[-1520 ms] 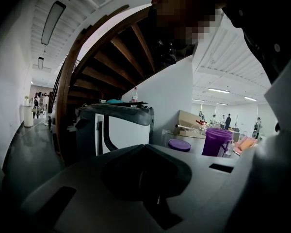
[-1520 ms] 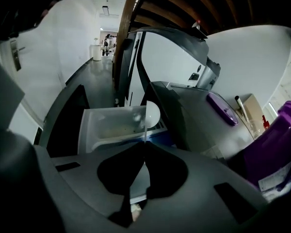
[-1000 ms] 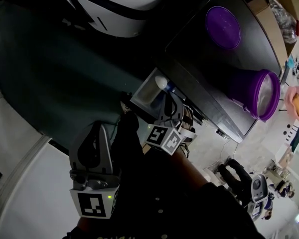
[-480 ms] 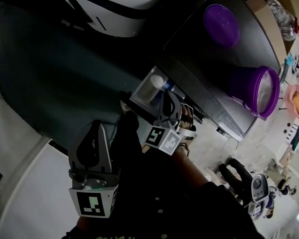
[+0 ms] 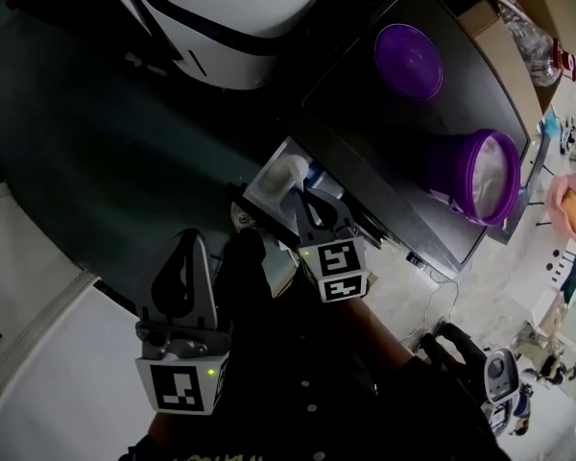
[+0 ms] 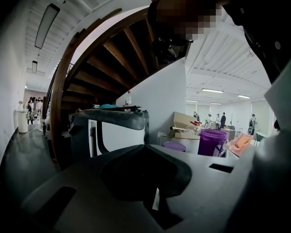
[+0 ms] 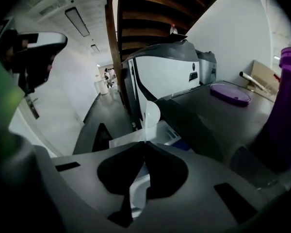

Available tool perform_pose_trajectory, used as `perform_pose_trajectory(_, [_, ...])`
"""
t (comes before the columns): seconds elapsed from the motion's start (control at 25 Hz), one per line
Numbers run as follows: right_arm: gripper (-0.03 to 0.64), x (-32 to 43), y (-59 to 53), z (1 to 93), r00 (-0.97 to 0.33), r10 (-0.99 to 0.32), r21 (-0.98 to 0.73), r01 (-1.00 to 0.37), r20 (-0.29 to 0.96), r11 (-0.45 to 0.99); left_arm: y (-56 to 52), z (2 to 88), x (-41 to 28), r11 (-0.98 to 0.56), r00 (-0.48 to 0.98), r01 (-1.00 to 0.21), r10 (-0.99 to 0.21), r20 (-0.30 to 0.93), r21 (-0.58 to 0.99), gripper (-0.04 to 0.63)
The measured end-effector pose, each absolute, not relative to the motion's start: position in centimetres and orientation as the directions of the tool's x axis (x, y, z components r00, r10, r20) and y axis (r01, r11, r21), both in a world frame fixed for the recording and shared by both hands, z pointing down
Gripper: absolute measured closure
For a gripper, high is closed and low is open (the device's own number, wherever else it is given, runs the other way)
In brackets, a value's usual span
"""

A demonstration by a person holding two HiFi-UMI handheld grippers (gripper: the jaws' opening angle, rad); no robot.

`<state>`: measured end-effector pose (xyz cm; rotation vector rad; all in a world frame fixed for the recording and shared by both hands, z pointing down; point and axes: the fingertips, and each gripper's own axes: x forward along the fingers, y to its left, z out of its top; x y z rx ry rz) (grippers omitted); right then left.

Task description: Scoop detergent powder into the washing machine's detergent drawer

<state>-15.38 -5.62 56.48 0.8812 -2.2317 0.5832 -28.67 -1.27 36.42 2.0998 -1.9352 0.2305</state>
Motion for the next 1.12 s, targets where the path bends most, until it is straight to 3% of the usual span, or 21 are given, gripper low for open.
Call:
perform_pose_trajectory(0.36, [0.583,-15.5,-5.5,53.1,-0.759,-0.309,-0.532,-0.632,0.573,0.563,-1.7,32.6,-27.2,-0.052,0.058,-0.998,-0.977,0.206,0.038,0.58])
perform_pose_trajectory(0.68, [0.583,-15.3,-7.4,44.6,-0.907,-0.31,-0.786,-0.407,0.286,0.465,-2.6,31.0,-26.3,-0.034,0.039,-0.999,-0.981,0.188,0.031,0.58])
perform_pose_trajectory(0.8, [0.583,-13.7,-8.8,40.9,-0.907,-0.362,-0.784,-0.382,0.216,0.489,-3.0,30.0,-25.4,-0.041,0.043,-0.999,-0.984,0.17,0.02,0.58])
perform_pose_trajectory(1.12, [0.583,-5.7,-13.3,33.3,-0.807,-0.572,-0.688,-0.499,0.146,0.527,-4.5,26.8,-23.7,-0.052,0.053,-0.999,-0.992,0.116,0.004,0.58])
